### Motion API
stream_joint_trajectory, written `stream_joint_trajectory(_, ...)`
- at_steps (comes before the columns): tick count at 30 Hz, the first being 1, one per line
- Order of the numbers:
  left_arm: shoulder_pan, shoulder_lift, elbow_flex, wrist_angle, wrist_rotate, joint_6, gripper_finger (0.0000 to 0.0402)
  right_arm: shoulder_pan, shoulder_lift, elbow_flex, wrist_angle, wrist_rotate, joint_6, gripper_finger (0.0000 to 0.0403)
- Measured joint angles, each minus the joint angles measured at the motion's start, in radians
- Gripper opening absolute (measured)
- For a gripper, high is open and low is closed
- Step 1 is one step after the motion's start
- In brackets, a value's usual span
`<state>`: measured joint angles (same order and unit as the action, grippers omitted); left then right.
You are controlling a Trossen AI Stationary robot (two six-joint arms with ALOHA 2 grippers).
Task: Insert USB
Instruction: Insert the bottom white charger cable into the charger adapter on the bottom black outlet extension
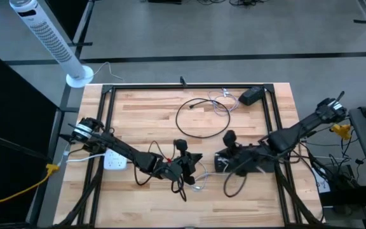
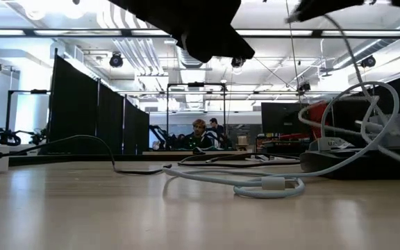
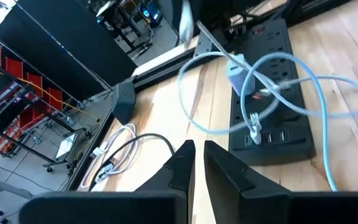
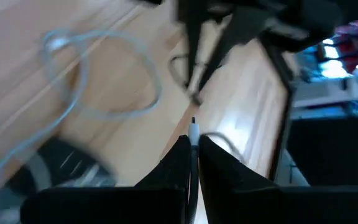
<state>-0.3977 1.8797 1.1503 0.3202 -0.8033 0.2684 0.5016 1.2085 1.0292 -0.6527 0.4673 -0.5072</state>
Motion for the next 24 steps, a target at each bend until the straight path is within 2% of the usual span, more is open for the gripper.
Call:
stream_joint_trajectory(5, 0.0, 0.0, 0.0, 0.0, 0.0, 0.0, 0.0029, 0.001, -0.04, 0.016, -0.329, -0.173, -0.029, 0.0006)
stream_joint_trajectory(9, 0.002, 0.0, 0.0, 0.001, 0.0, 0.0, 0.0029, 0.006, -0.024, 0.016, -0.49, -0.222, -0.094, 0.0006)
stream_joint_trajectory(24, 0.007, 0.0, 0.0, 0.0, 0.001, -0.016, 0.0029, 0.008, 0.157, 0.014, -0.604, -0.24, -0.297, 0.0006)
